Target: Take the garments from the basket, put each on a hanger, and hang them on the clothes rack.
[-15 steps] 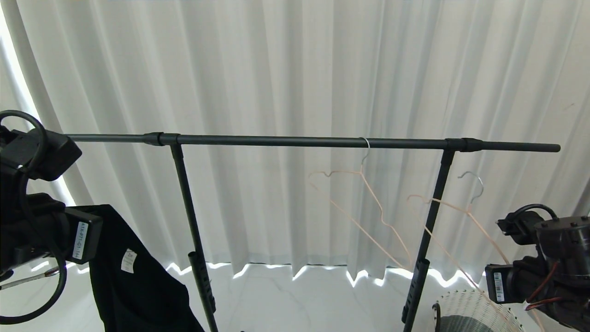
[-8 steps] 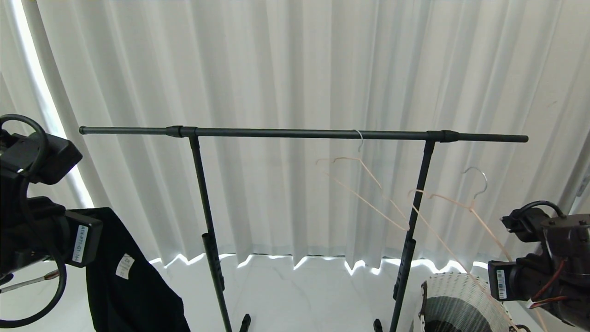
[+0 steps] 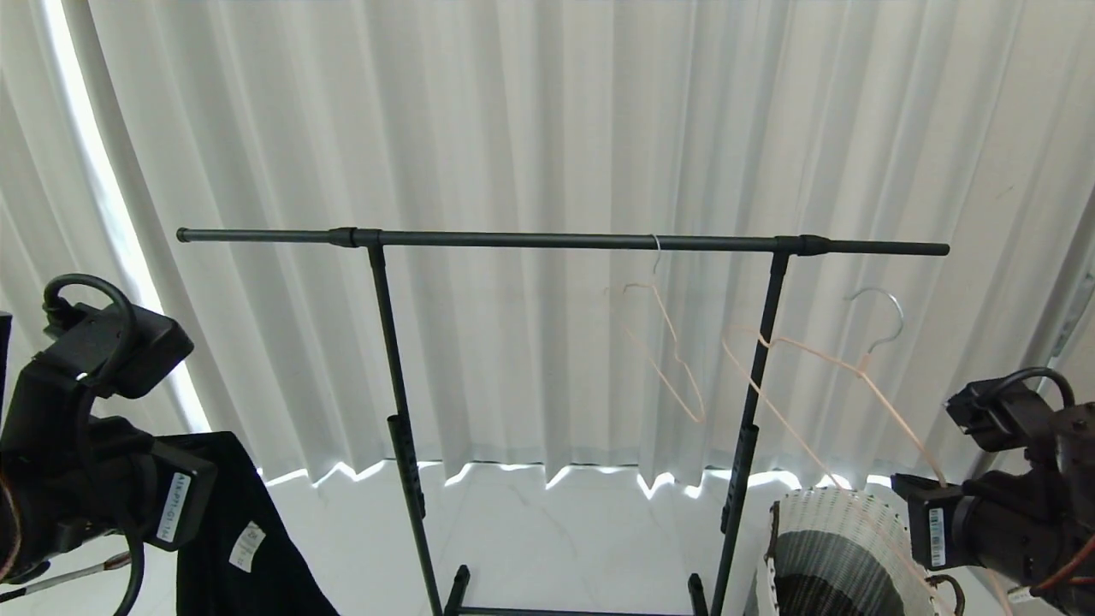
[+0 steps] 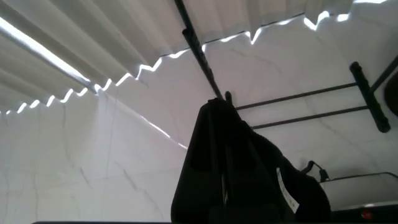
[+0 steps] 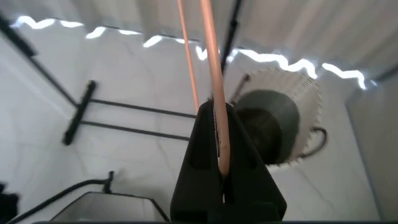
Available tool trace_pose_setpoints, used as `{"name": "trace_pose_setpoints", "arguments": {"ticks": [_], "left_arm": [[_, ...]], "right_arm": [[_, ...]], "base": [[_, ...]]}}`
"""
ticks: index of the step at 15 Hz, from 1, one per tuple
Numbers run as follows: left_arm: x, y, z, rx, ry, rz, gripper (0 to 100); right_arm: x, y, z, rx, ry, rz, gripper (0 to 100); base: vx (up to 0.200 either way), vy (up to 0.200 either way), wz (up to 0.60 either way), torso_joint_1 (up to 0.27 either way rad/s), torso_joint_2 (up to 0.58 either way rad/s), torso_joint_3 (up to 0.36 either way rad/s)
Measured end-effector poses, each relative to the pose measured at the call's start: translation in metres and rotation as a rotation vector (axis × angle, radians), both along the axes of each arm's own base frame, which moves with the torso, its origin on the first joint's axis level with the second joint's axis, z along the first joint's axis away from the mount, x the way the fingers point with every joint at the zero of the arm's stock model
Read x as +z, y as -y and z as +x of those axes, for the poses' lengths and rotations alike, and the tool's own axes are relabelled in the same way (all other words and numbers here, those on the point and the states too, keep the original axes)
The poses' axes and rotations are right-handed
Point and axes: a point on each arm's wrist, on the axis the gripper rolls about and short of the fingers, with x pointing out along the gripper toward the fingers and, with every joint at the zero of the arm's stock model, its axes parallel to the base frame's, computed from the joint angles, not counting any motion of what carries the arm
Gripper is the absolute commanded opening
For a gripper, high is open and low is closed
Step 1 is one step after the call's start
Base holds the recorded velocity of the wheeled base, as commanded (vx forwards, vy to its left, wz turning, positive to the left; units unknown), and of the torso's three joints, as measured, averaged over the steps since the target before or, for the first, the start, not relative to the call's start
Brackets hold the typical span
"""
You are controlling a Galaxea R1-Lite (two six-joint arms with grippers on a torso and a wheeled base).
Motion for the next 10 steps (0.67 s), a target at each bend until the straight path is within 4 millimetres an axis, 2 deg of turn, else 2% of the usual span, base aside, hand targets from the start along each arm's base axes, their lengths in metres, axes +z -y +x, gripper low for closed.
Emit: {"name": "trace_pose_setpoints", "arguments": {"ticks": [6, 10], "left_arm": [[-0.009, 0.019, 0.012, 0.015, -0.065, -0.12, 0], [-0.007, 0.031, 0.039, 0.078, 0.012, -0.176, 0]], "right_arm": [[0.015, -0.027, -0.039, 0.364, 0.028, 0.108, 0], [0.015, -0.041, -0.06, 0.631, -0.066, 0.229, 0]], "base": [[0.0, 0.0, 0.0, 0.0, 0.0, 0.0], [0.0, 0.0, 0.0, 0.0, 0.0, 0.0]]}}
